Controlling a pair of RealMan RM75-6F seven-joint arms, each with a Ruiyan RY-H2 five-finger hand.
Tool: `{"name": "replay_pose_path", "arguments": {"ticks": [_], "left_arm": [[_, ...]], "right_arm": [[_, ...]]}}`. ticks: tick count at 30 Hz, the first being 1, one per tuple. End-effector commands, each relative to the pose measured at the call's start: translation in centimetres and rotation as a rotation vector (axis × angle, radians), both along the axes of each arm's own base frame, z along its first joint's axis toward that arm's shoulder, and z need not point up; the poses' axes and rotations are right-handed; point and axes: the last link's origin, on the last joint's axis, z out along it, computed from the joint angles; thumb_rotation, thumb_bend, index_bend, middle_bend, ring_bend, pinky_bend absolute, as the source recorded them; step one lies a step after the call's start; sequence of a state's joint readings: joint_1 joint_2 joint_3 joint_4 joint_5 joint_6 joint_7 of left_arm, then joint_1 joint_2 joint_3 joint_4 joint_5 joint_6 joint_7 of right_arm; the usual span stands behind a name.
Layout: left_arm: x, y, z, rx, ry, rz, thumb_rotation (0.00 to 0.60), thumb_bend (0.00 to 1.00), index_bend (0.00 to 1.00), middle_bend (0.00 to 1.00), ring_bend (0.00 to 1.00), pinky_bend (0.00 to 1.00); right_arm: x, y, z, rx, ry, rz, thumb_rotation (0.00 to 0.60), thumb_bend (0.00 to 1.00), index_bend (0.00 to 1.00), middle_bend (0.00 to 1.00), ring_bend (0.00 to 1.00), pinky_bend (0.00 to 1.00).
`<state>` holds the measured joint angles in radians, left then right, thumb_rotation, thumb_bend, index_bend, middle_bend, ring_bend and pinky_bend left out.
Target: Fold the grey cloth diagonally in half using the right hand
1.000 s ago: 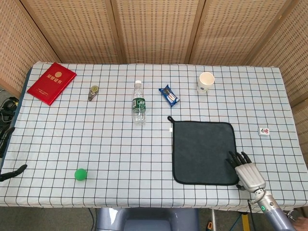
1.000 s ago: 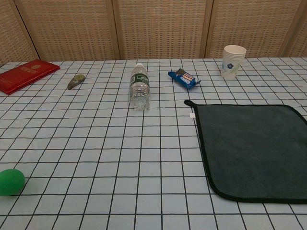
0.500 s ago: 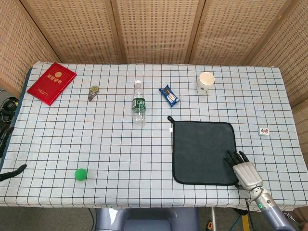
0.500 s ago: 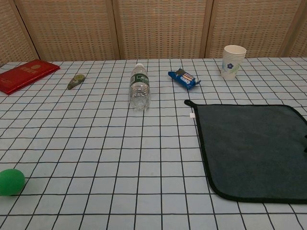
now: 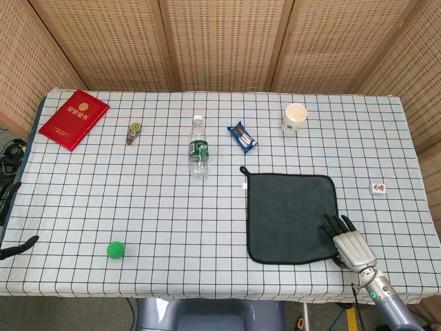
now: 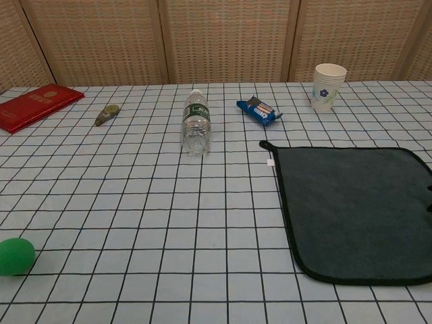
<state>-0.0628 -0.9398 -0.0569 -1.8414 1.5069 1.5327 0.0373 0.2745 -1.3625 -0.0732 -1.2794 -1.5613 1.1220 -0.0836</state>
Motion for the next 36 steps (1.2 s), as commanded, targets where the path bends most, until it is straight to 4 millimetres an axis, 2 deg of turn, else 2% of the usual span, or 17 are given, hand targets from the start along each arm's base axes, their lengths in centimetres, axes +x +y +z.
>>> {"name": "replay_pose_path", "arguments": {"ticks": [1, 8, 15, 25, 31, 36], "left_arm": [[0.00, 0.00, 0.01, 0.001, 0.001, 0.001, 0.600, 0.00, 0.00, 0.00, 0.00, 0.00], [0.01, -0.02, 0.00, -0.001, -0.001, 0.000, 0.600, 0.00, 0.00, 0.00, 0.00, 0.00], [0.01, -0.03, 0.00, -0.002, -0.001, 0.000, 0.600, 0.00, 0.00, 0.00, 0.00, 0.00], [0.04, -0.05, 0.01, -0.002, 0.000, -0.001, 0.600, 0.00, 0.00, 0.00, 0.00, 0.00], [0.02, -0.07, 0.05, 0.000, -0.002, -0.001, 0.600, 0.00, 0.00, 0.00, 0.00, 0.00], [0.03, -0.08, 0.06, -0.001, -0.003, -0.002, 0.600, 0.00, 0.00, 0.00, 0.00, 0.00]], "right_arm": [[0.12, 0.02, 0.13, -0.005, -0.004, 0.006, 0.600, 0.49, 0.20, 0.00, 0.00, 0.00], [0.24, 0.04, 0.21, -0.008, -0.017, 0.008, 0.600, 0.60, 0.23, 0.01, 0.00, 0.00], [0.35, 0.02, 0.55, -0.025, -0.027, 0.017, 0.600, 0.62, 0.27, 0.02, 0.00, 0.00], [0.38, -0.12, 0.59, -0.035, -0.037, 0.025, 0.600, 0.64, 0.52, 0.04, 0.00, 0.00], [0.38, -0.12, 0.53, -0.037, -0.039, 0.025, 0.600, 0.73, 0.58, 0.05, 0.00, 0.00], [0.40, -0.15, 0.47, -0.036, -0.041, 0.023, 0.600, 0.75, 0.64, 0.06, 0.00, 0.00]]}}
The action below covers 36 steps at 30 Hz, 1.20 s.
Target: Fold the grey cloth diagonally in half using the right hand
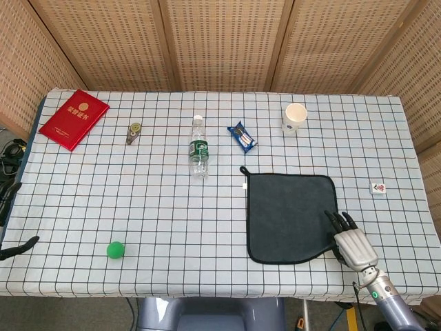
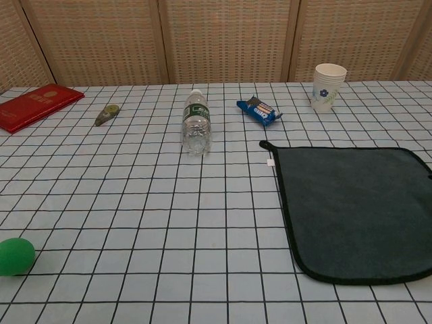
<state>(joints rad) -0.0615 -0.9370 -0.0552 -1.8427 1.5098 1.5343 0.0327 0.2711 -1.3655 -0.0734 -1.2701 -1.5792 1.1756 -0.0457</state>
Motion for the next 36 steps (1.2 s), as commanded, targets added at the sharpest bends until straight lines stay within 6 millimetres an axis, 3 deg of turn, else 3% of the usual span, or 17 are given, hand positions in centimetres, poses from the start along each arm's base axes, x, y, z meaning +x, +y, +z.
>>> {"name": "replay_pose_path", "arguments": {"ticks": [1, 7, 15, 27, 36], "left_arm": [[0.0, 0.0, 0.0, 0.000, -0.001, -0.001, 0.600, 0.00, 0.00, 0.00, 0.00, 0.00], [0.0, 0.0, 0.0, 0.000, -0.001, 0.001, 0.600, 0.00, 0.00, 0.00, 0.00, 0.00], [-0.2, 0.2, -0.1, -0.005, -0.002, 0.011, 0.600, 0.00, 0.00, 0.00, 0.00, 0.00], [-0.9, 1.0, -0.3, -0.015, -0.005, 0.040, 0.600, 0.00, 0.00, 0.00, 0.00, 0.00], [-1.3, 1.5, -0.2, -0.016, -0.013, 0.058, 0.600, 0.00, 0.00, 0.00, 0.00, 0.00]], "right_arm": [[0.0, 0.0, 0.0, 0.000, -0.001, 0.001, 0.600, 0.75, 0.64, 0.07, 0.00, 0.00], [0.5, -0.5, 0.0, -0.003, -0.017, 0.010, 0.600, 0.75, 0.65, 0.08, 0.00, 0.00], [3.0, -3.6, 0.1, 0.010, -0.022, 0.060, 0.600, 0.75, 0.66, 0.08, 0.00, 0.00], [9.1, -11.1, -0.8, 0.023, 0.053, 0.107, 0.600, 0.75, 0.66, 0.08, 0.00, 0.00], [12.3, -15.1, -2.7, 0.029, 0.095, 0.093, 0.600, 0.75, 0.66, 0.09, 0.00, 0.00]]}}
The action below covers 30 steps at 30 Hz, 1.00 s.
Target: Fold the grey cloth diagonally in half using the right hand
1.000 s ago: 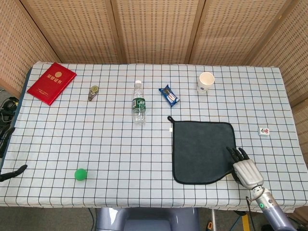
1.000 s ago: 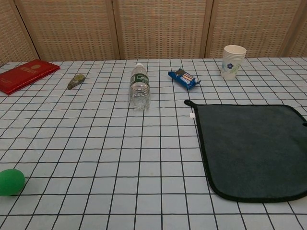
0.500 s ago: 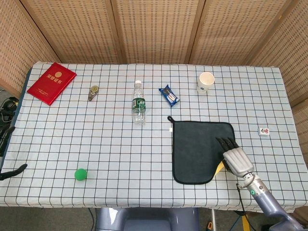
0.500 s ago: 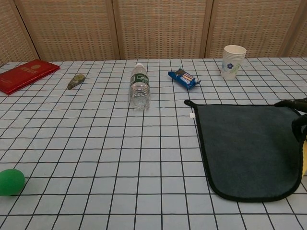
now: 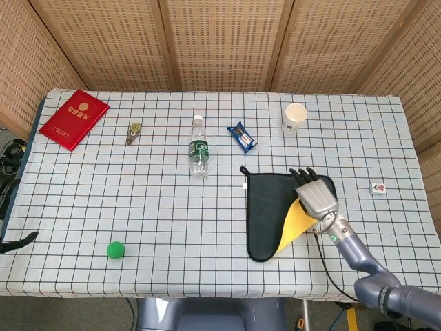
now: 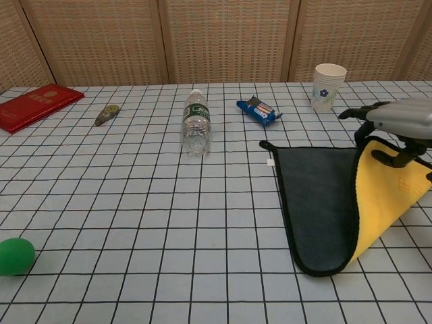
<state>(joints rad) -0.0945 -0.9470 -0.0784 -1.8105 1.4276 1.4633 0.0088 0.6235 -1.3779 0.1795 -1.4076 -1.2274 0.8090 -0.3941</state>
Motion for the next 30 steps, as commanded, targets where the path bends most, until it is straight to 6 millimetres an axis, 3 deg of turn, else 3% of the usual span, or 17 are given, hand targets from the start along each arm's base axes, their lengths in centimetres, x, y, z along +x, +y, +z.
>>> {"name": "replay_pose_path", "arguments": {"ticks": [1, 16, 30], "left_arm": [[-0.1, 0.0, 0.0, -0.001, -0.002, 0.002, 0.600, 0.00, 0.00, 0.00, 0.00, 0.00], [-0.6, 0.2, 0.4, 0.002, -0.011, 0.028, 0.600, 0.00, 0.00, 0.00, 0.00, 0.00], [-0.7, 0.3, 0.4, 0.000, -0.012, 0.034, 0.600, 0.00, 0.00, 0.00, 0.00, 0.00]], "right_arm": [[1.7, -1.6, -1.2, 0.008, 0.012, 0.002, 0.600, 0.74, 0.66, 0.09, 0.00, 0.00], [5.3, -4.1, -5.4, 0.007, 0.067, 0.023, 0.600, 0.72, 0.66, 0.09, 0.00, 0.00], [6.3, -5.1, -6.0, -0.030, 0.077, 0.007, 0.600, 0.72, 0.66, 0.10, 0.00, 0.00]]}}
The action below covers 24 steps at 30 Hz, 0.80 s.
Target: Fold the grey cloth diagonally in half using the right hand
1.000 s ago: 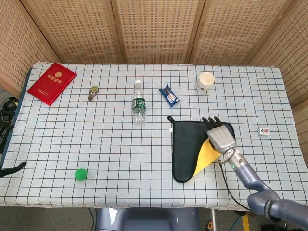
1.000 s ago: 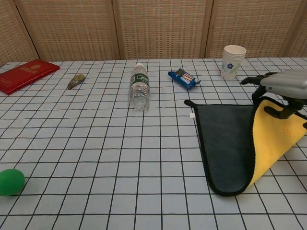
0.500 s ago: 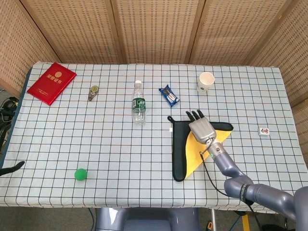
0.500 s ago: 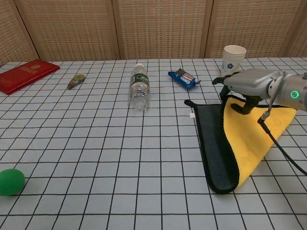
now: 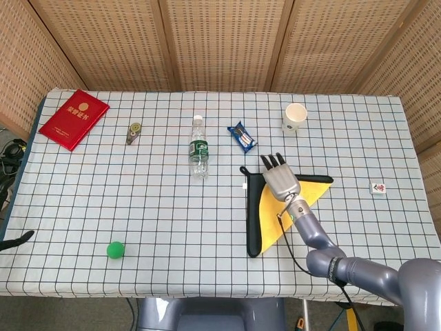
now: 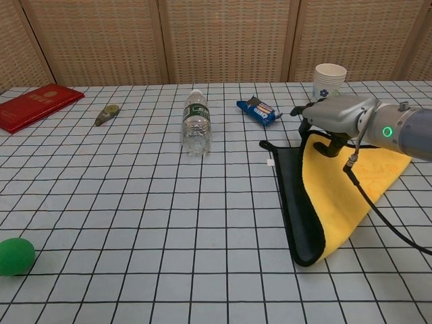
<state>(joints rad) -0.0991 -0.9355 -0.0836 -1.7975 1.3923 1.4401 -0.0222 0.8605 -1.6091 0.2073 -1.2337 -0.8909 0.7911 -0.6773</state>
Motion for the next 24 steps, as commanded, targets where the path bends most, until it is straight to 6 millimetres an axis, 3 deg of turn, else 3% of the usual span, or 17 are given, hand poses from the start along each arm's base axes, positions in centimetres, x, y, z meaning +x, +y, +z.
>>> {"name": "replay_pose_path", "arguments": {"ticks": [1, 16, 18, 20, 21, 22, 24], "left_arm": [[0.0, 0.0, 0.0, -0.001, 0.001, 0.000, 0.600, 0.00, 0.00, 0.00, 0.00, 0.00], [0.0, 0.1, 0.0, -0.004, 0.003, 0.000, 0.600, 0.00, 0.00, 0.00, 0.00, 0.00], [0.0, 0.0, 0.0, -0.004, 0.003, 0.000, 0.600, 0.00, 0.00, 0.00, 0.00, 0.00], [0.0, 0.0, 0.0, -0.002, 0.002, 0.000, 0.600, 0.00, 0.00, 0.00, 0.00, 0.00], [0.0, 0.0, 0.0, -0.002, 0.001, 0.000, 0.600, 0.00, 0.00, 0.00, 0.00, 0.00], [0.0, 0.0, 0.0, -0.001, 0.000, 0.000, 0.600, 0.00, 0.00, 0.00, 0.00, 0.00], [0.0, 0.0, 0.1, 0.000, 0.000, 0.000, 0.600, 0.00, 0.00, 0.00, 0.00, 0.00]], "right_arm": [[0.2, -0.2, -0.1, -0.005, 0.001, -0.004, 0.600, 0.72, 0.66, 0.10, 0.00, 0.00], [1.0, -0.3, -1.2, -0.009, 0.033, 0.011, 0.600, 0.65, 0.66, 0.10, 0.00, 0.00], [1.1, -0.3, -1.3, -0.009, 0.033, 0.014, 0.600, 0.59, 0.56, 0.10, 0.00, 0.00], [1.3, -0.3, -1.4, -0.013, 0.032, 0.019, 0.600, 0.40, 0.30, 0.08, 0.00, 0.00], [1.4, -0.3, -1.4, -0.016, 0.029, 0.023, 0.600, 0.34, 0.22, 0.08, 0.00, 0.00], [1.5, -0.3, -1.3, -0.021, 0.022, 0.026, 0.600, 0.27, 0.15, 0.07, 0.00, 0.00], [1.8, -0.3, -1.2, -0.037, 0.000, 0.036, 0.600, 0.23, 0.11, 0.07, 0.00, 0.00]]}}
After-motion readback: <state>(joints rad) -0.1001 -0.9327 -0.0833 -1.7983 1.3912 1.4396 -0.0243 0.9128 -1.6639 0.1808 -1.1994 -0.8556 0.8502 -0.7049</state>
